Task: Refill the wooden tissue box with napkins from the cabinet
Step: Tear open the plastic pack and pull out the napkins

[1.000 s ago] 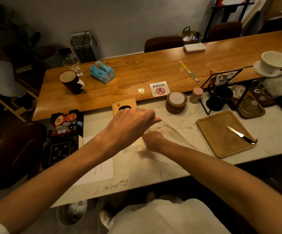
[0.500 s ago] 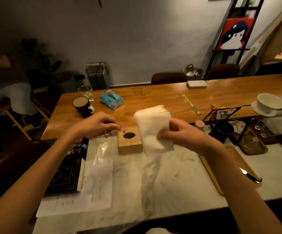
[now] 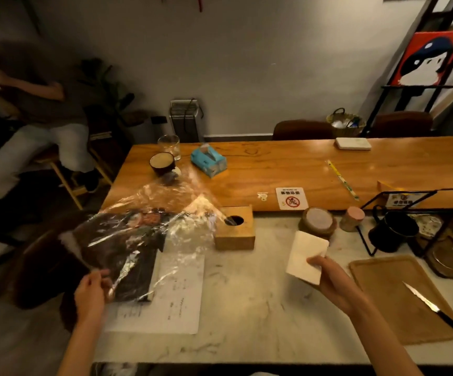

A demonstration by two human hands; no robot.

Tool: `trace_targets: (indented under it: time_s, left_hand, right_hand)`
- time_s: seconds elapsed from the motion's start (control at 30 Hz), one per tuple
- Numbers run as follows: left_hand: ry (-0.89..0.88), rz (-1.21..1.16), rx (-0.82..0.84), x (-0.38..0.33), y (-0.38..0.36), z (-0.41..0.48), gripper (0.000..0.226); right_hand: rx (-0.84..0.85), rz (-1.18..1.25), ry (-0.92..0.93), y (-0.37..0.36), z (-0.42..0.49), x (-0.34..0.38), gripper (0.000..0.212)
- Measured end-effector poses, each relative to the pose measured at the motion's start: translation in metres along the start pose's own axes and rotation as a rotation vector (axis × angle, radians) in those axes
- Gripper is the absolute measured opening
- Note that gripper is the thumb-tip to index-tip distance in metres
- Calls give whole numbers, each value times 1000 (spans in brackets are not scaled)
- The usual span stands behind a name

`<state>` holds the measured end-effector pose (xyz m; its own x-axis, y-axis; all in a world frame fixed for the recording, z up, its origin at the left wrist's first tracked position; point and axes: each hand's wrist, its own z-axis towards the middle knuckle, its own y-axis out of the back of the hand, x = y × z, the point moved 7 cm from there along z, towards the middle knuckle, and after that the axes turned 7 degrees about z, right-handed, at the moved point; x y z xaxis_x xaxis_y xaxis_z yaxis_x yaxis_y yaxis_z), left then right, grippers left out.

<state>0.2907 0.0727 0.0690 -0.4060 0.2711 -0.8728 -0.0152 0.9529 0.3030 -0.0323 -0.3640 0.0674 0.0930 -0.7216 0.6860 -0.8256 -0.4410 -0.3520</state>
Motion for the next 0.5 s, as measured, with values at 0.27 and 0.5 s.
trace_targets:
  time_s: [0.27, 0.5]
  left_hand:
    - [329, -358, -278, 99, -20, -80, 18]
    - [417, -447, -297, 115, -53, -86, 22]
  right_hand:
    - [-186, -171, -29, 43, 30, -51, 44]
    - [-201, -460, 12, 57, 45, -72, 38]
